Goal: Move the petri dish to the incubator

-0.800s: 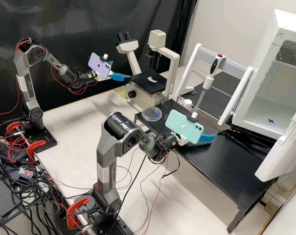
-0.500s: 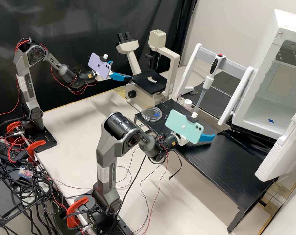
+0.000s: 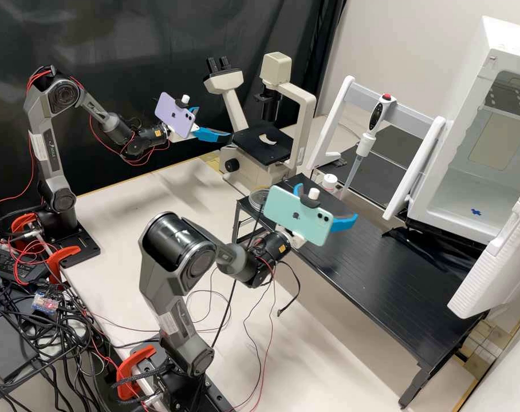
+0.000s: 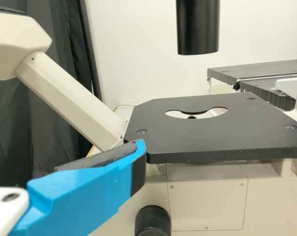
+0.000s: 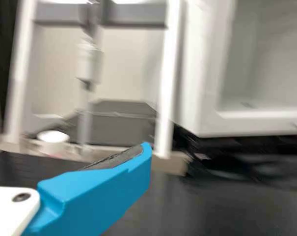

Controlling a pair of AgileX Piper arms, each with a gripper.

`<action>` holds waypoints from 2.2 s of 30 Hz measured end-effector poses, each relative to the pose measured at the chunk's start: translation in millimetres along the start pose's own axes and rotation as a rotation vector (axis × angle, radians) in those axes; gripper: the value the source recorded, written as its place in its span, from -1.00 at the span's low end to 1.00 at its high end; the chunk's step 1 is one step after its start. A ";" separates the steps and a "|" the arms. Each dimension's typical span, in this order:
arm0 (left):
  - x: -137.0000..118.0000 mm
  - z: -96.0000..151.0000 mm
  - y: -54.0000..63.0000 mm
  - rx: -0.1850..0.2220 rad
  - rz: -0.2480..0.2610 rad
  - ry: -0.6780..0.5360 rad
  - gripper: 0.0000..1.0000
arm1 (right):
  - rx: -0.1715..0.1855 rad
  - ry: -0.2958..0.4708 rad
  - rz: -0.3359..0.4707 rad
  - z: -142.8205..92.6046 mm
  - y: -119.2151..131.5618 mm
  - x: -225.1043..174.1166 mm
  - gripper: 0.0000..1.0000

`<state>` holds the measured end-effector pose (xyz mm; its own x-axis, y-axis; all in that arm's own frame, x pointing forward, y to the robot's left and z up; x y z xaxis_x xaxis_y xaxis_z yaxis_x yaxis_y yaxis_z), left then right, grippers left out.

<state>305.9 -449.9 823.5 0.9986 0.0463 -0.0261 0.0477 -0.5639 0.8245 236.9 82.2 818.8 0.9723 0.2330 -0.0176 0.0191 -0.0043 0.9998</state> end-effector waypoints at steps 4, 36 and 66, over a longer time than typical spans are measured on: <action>0.0 0.0 0.0 0.000 0.000 0.000 1.00 | -0.018 0.095 -0.070 -20.1 -19.0 -9.3 1.00; 0.0 0.0 0.0 0.000 0.000 0.000 1.00 | -0.083 0.045 -0.276 -9.7 -86.7 4.0 1.00; 0.0 0.0 0.0 0.000 0.000 0.000 1.00 | 0.010 0.054 -0.322 3.2 -89.5 13.3 -1.00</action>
<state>305.9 -449.9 823.5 0.9986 0.0463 -0.0261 0.0477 -0.5639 0.8245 248.8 82.5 729.1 0.9024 0.2749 -0.3318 0.3258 0.0686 0.9429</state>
